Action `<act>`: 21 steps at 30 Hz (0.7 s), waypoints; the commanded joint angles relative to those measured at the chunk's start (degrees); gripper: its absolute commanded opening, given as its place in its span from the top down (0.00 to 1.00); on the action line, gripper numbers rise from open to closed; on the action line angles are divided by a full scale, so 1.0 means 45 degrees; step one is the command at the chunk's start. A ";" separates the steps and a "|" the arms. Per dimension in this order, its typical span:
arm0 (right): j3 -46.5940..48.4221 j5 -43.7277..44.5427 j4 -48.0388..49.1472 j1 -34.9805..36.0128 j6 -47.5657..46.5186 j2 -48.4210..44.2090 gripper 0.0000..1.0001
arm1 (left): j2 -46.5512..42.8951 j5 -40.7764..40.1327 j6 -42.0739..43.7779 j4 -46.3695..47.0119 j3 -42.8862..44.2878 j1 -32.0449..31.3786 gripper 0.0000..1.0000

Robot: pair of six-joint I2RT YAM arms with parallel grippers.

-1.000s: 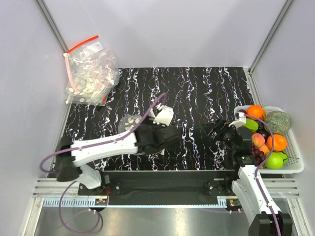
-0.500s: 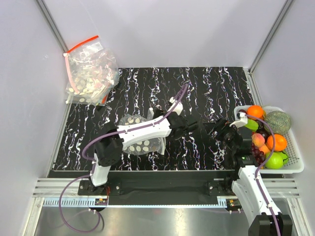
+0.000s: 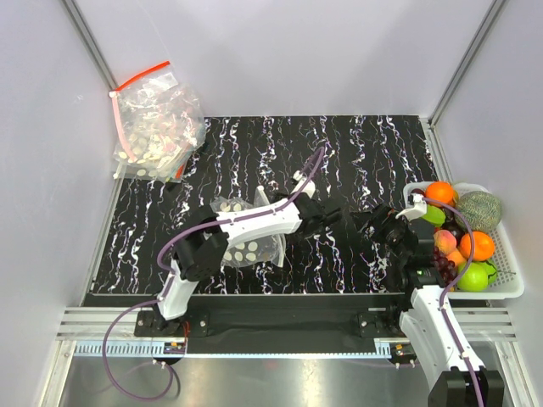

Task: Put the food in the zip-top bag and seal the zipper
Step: Pick up the zipper food storage bag at the center of the board.

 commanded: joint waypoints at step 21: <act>0.0409 -0.0852 0.0787 0.0009 -0.0111 0.0101 0.00 | -0.4269 0.1854 0.2148 0.4573 -0.4562 0.0310 1.00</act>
